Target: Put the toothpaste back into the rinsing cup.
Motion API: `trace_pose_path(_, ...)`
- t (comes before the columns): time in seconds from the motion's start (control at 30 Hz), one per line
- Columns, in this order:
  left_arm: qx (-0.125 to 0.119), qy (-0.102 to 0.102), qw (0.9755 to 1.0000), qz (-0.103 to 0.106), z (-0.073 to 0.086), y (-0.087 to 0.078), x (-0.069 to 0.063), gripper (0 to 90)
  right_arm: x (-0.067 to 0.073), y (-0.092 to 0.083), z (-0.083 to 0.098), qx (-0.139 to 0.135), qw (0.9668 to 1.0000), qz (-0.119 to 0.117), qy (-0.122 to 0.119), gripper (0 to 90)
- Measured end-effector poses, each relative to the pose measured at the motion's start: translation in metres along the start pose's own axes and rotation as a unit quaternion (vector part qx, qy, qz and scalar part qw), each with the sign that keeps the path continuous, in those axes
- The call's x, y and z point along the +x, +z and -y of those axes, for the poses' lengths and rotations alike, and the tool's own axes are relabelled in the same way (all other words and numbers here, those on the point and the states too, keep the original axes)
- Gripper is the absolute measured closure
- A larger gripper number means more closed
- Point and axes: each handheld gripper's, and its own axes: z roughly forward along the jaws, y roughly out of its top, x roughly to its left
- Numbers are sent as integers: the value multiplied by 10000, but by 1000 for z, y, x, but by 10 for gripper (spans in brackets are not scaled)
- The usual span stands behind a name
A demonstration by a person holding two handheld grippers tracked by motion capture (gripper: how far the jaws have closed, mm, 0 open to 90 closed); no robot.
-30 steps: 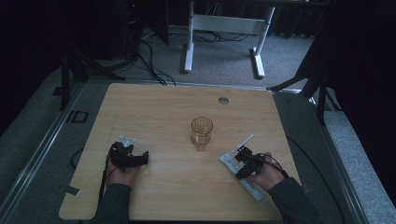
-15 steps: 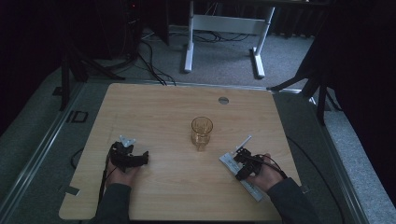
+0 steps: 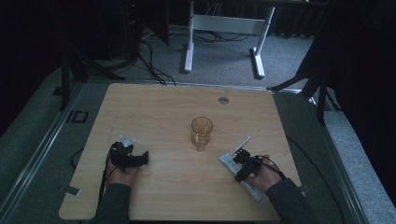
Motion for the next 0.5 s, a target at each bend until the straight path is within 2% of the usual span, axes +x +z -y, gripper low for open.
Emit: trace_pose_path(0.5, -1, -2, 10000, 2, 0, 0, 0, 84, 1, 4, -2, 60, 9999, 84, 30, 583)
